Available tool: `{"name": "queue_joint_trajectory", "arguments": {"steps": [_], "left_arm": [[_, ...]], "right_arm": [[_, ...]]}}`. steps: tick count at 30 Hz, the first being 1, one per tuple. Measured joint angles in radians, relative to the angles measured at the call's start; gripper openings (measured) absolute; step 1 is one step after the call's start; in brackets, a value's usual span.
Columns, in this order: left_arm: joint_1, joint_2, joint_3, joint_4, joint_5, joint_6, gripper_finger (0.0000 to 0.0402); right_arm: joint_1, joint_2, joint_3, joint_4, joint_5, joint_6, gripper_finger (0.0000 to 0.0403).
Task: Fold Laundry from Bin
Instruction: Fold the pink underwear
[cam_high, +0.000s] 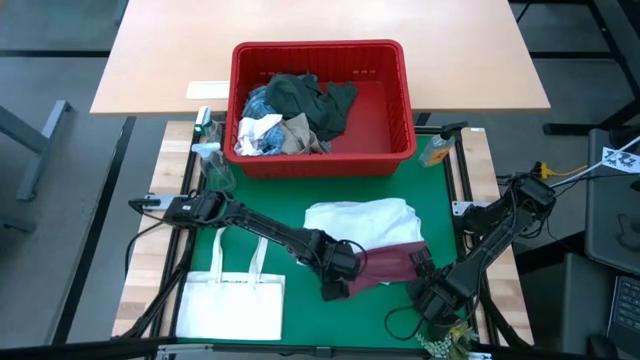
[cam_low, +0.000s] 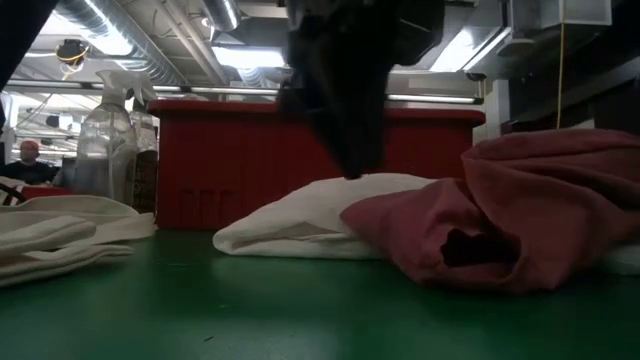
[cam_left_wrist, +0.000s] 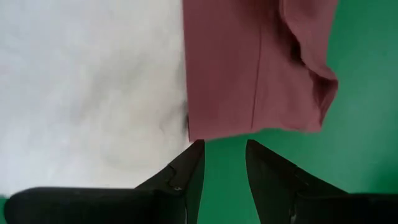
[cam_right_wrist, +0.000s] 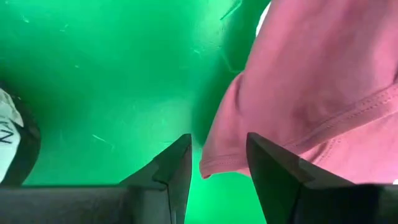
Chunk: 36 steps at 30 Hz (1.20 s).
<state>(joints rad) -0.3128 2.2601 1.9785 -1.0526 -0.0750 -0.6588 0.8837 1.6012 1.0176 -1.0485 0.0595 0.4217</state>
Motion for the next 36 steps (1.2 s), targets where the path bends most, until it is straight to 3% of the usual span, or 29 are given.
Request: {"name": "queue_joint_trajectory", "arguments": {"steps": [10,19,23,30,36], "left_arm": [[-0.082,0.000,0.000,0.039,-0.030,-0.016,0.0112],[-0.134,0.000,0.000,0.215,-0.202,-0.005,0.0112],[-0.129,0.000,0.000,0.300,-0.218,0.042,0.0112],[-0.112,0.000,0.000,0.416,-0.284,0.067,0.0112],[-0.111,0.000,0.000,0.418,-0.285,0.068,0.0112]], "right_arm": [[0.000,0.000,0.000,-0.002,0.000,0.000,0.0154],[0.000,0.000,0.001,-0.052,-0.019,0.001,0.0154],[0.000,-0.001,0.031,-0.164,-0.034,0.004,0.0154],[0.000,-0.104,0.040,-0.318,0.209,0.014,0.0154],[0.000,-0.300,0.034,-0.334,0.272,0.130,0.0154]]}}
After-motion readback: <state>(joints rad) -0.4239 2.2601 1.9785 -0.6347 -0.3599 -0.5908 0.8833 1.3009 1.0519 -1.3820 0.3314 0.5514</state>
